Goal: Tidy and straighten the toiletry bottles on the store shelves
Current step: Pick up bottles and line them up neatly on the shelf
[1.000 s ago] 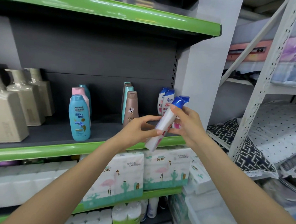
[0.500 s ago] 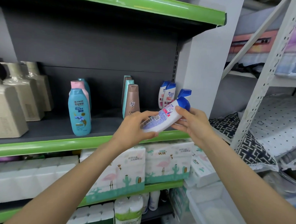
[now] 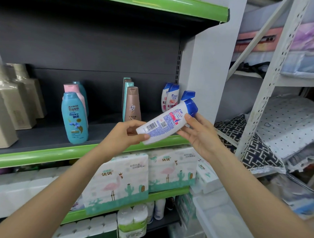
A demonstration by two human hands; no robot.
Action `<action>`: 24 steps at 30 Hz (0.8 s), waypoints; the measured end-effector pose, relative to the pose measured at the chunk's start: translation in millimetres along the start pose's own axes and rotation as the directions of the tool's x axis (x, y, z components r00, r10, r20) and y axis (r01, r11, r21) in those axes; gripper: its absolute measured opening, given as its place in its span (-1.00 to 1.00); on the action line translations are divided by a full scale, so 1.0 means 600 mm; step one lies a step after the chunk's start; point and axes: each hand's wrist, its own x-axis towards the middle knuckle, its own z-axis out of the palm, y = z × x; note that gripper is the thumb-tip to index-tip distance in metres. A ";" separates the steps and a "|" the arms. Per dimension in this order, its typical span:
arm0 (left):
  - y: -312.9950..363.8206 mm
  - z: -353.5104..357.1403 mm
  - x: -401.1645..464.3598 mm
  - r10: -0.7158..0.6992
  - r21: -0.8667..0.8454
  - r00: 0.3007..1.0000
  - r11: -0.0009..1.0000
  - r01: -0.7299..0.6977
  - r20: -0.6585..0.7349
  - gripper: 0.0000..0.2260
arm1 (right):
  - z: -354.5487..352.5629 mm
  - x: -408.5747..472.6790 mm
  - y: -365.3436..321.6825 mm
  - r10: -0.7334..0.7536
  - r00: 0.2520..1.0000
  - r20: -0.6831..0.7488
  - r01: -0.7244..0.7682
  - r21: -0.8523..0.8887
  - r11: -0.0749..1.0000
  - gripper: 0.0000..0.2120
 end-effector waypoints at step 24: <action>-0.002 0.011 0.006 0.040 0.015 0.992 0.999 -0.038 -0.116 -0.75 | 0.022 0.028 0.004 0.057 0.973 -0.223 -0.051 0.033 0.998 -0.72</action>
